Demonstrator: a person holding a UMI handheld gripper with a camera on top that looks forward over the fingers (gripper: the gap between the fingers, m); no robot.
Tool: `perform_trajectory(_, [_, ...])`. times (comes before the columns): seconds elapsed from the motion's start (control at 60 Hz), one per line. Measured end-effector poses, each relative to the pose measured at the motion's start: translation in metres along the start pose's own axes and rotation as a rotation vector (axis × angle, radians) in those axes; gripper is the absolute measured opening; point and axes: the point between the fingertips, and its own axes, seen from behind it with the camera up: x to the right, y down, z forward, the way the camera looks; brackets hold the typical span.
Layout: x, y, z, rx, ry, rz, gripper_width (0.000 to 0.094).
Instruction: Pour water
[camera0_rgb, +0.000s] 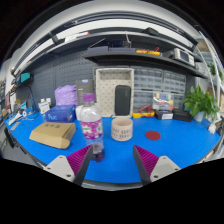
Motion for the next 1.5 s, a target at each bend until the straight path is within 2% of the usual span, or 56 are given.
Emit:
perform_trajectory(0.183, [-0.055,-0.005,0.038,0.005,-0.04,-0.022,0.0823])
perform_trajectory(0.417, [-0.074,-0.027,0.093,0.042,-0.016,-0.039,0.0813])
perform_trajectory(0.533, [-0.073,-0.034,0.112,0.088,-0.004,-0.018,0.0687])
perform_trajectory(0.583, [-0.069,-0.038,0.115,0.117,0.013,-0.027,0.0511])
perform_trajectory(0.75, [-0.061,-0.039,0.117,0.181,0.025,0.015,0.0447])
perform_trajectory(0.85, [-0.061,-0.039,0.118,0.183,0.021,0.01,0.0416])
perform_trajectory(0.867, [-0.062,-0.039,0.118,0.181,0.019,0.013,0.0385])
perform_trajectory(1.033, [-0.061,-0.039,0.123,0.138,-0.002,0.033,0.0383])
perform_trajectory(1.15, [-0.071,-0.048,0.134,0.109,-0.061,0.142,0.0384])
perform_trajectory(1.5, [-0.097,-0.109,0.184,0.051,-0.229,0.835,0.0384])
